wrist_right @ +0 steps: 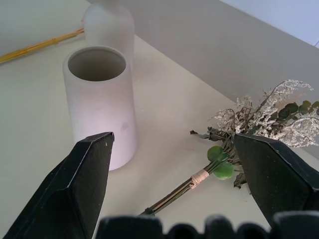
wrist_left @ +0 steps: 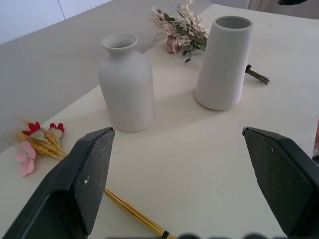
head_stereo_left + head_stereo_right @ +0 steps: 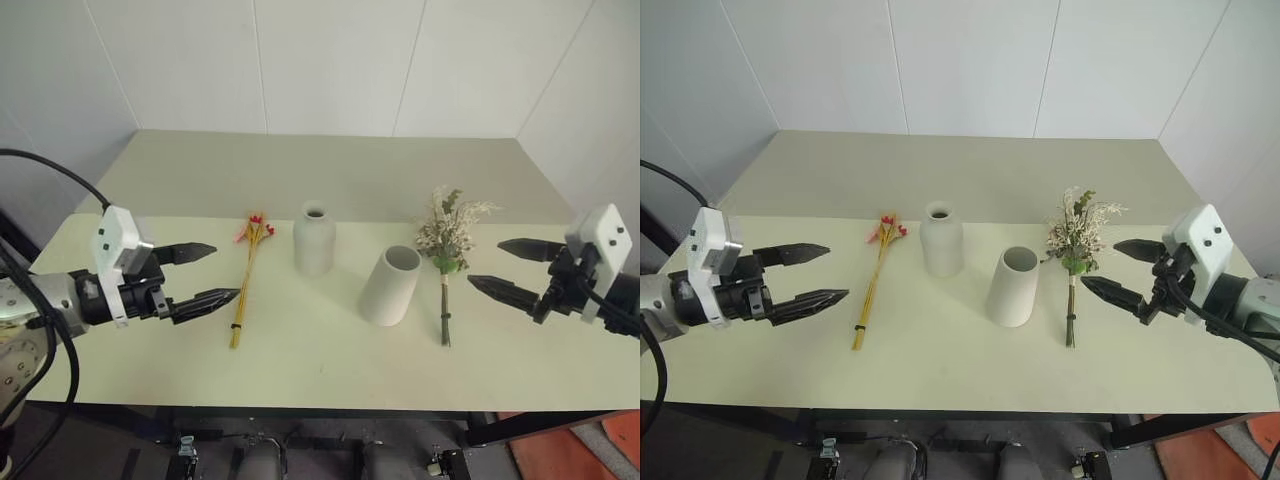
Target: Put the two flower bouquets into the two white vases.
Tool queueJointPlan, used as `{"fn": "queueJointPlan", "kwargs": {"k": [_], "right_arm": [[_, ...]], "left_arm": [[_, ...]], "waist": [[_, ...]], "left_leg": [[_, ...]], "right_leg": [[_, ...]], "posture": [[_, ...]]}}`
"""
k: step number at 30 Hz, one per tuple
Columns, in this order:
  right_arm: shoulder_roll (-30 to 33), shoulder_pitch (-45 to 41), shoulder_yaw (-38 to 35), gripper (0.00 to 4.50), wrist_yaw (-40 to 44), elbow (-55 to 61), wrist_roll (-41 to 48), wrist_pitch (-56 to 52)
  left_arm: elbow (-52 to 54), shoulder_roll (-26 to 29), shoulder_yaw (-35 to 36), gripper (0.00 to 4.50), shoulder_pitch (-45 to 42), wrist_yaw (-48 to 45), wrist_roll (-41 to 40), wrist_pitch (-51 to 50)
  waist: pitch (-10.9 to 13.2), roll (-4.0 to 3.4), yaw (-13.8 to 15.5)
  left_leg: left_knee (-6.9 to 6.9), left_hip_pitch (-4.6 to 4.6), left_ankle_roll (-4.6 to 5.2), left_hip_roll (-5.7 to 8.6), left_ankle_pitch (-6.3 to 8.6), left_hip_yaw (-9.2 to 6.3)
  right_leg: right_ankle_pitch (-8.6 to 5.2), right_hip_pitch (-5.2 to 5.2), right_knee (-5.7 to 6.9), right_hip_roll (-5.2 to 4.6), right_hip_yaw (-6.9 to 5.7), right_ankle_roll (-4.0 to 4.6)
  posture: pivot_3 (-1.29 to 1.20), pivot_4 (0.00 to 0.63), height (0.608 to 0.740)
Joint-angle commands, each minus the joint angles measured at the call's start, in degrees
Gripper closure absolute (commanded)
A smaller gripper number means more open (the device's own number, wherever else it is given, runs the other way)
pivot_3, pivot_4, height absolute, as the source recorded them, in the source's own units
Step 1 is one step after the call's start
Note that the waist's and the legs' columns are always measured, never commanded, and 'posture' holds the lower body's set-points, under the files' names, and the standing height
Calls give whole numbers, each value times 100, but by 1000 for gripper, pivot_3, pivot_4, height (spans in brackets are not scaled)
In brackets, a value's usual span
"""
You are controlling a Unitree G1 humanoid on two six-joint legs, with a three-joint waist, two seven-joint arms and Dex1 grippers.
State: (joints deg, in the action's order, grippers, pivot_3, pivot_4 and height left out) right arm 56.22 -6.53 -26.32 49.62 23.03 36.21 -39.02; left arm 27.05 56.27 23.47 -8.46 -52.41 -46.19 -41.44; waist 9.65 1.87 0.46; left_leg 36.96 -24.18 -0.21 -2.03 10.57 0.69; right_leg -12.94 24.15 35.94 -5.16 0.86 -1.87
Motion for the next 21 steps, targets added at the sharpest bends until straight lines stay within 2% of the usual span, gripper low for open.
{"fn": "queueJointPlan", "kwargs": {"k": [1, 5, 10, 12, 14, 17, 21], "right_arm": [[89, -100, -264, 0, 12, 73, -17, 187], [63, -107, -296, 0, 3, 58, -9, 194], [38, -243, -247, 0, -38, 60, 62, 168], [34, -282, -199, 0, -35, 79, 52, 163], [44, -318, -185, 0, -13, 84, 52, 171], [96, -437, -208, 0, 69, 90, 116, 190], [198, -601, -187, 0, 346, 61, 200, 279]], "left_arm": [[-21, 60, 30, 23, -147, -11, 67, 127], [7, 34, -33, 23, -159, 45, 145, 90], [-14, 119, -647, 23, -609, 940, 464, -707], [-206, 55, -1090, 23, -1285, 1589, 523, -1647], [-439, -99, -1544, 23, -2014, 2112, 614, -2560], [-935, -595, -2075, 23, -3012, 2737, 849, -3801], [-1712, -1244, -2828, 23, -3827, 3365, 1473, -4641]], "waist": [[0, 0, 0], [0, 0, -1], [0, 1, 8], [2, 3, 36], [3, 5, 46], [4, 6, 21], [5, 10, -9]], "left_leg": [[0, 0, 0, 0, 0, 0], [0, -1, 0, 0, 0, 1], [1, 1, 0, 1, 0, 1], [2, 3, 0, 1, 0, 0], [3, 0, 0, 2, 0, -2], [4, -2, 1, 8, -1, -3], [7, -4, 1, 12, -1, -5]], "right_leg": [[0, 0, 0, 0, 0, 0], [0, 0, -1, 0, 1, 0], [1, -2, 4, 0, 1, -2], [1, -5, 5, 1, 1, -3], [23, -4, 5, 1, -2, -41], [27, -5, 2, 1, 2, -51], [27, -6, 2, 3, 6, -57]], "posture": [[0, 150, 740], [0, 150, 740], [0, 150, 740], [0, 150, 740], [0, 150, 740], [0, 150, 740], [0, 150, 740]]}}
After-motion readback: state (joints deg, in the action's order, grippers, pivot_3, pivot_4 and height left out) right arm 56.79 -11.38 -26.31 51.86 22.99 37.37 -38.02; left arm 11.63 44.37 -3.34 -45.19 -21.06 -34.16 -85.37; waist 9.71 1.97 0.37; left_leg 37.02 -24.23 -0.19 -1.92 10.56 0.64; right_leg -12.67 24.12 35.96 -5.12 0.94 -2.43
